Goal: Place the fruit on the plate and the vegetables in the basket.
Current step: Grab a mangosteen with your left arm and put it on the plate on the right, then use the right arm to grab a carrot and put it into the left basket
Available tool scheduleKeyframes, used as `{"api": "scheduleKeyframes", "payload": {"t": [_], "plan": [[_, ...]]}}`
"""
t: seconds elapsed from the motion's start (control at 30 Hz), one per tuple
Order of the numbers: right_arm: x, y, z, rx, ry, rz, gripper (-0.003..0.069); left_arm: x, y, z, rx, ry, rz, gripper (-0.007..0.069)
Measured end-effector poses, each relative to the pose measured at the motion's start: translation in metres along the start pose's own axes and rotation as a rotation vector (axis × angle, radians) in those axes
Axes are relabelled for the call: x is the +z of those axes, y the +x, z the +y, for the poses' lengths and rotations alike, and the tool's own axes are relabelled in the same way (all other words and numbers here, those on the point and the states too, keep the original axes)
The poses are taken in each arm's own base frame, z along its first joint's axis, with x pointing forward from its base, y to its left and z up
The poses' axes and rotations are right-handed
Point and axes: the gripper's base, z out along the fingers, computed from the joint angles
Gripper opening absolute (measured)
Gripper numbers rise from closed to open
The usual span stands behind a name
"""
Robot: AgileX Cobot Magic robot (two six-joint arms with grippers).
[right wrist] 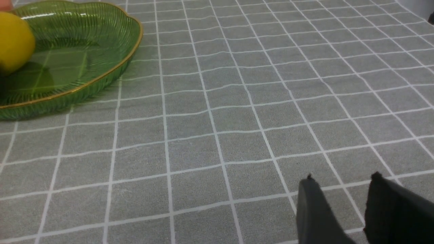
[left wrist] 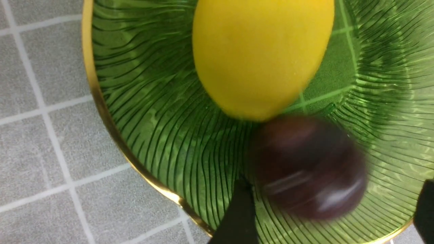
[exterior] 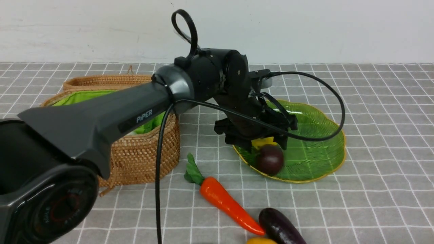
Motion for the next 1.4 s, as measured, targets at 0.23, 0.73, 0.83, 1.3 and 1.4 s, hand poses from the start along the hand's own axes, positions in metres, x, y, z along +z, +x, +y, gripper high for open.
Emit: {"api": "scheduleKeyframes", "payload": {"t": [0.23,0.73,0.83,1.3,1.4], "plan": [[0.0,0.0,0.0,0.0,0.0,0.0,0.024,-0.002,0.001,0.0,0.006,-0.011,0.016,0.0615],[0.0,0.0,0.0,0.0,0.0,0.0,0.024,-0.138,0.009,0.004,0.09,-0.307,0.021,0.0567],[0.0,0.0,0.0,0.0,0.0,0.0,0.024,-0.16,0.018,0.004,0.072,-0.3,0.003,0.0567],[0.0,0.0,0.0,0.0,0.0,0.0,0.024,-0.261,0.102,0.026,0.042,-0.268,-0.053,0.0503],[0.0,0.0,0.0,0.0,0.0,0.0,0.024,-0.294,0.136,0.037,0.036,-0.244,-0.103,0.0404]]}}
